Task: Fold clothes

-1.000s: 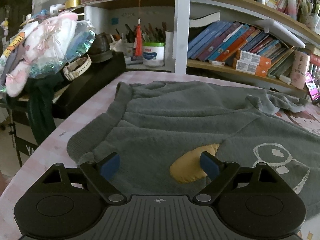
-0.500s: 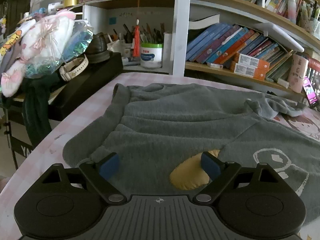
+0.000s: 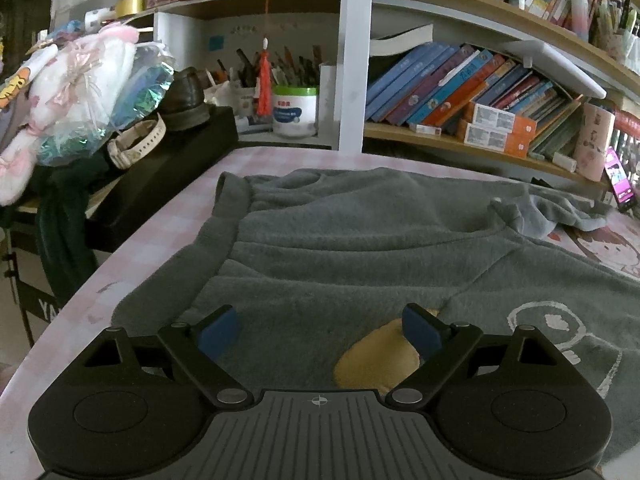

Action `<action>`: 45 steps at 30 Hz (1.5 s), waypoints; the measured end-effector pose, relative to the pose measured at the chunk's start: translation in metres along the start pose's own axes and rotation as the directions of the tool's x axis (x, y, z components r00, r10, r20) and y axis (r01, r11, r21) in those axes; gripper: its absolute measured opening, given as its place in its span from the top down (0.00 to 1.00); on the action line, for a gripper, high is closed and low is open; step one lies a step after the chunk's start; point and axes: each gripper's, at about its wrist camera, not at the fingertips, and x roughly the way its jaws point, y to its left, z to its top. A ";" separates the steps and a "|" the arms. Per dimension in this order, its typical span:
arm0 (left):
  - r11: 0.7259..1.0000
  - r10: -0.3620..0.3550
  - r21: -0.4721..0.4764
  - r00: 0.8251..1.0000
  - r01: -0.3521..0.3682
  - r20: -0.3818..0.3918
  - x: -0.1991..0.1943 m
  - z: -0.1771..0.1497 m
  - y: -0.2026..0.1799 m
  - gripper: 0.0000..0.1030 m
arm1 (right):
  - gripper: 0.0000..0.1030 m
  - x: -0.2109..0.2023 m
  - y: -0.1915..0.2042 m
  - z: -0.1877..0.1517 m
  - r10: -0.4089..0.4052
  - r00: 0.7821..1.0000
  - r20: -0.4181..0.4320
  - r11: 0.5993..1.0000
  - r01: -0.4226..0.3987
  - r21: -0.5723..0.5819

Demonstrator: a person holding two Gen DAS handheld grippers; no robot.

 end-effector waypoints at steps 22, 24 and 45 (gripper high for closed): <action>0.973 0.017 0.229 0.999 -0.028 0.049 0.059 0.089 -0.011 0.06 | 0.09 0.115 -0.088 0.115 -0.055 0.997 -0.054 0.995 0.059 0.079; 0.961 0.011 0.276 0.999 -0.024 0.049 0.068 0.096 -0.013 0.06 | 0.10 0.130 -0.097 0.125 -0.071 0.995 -0.073 0.994 0.077 0.076; 0.885 0.091 0.460 0.996 -0.071 -0.020 0.156 0.130 -0.024 0.06 | 0.30 0.235 -0.129 0.143 -0.258 0.955 -0.143 0.954 0.229 -0.193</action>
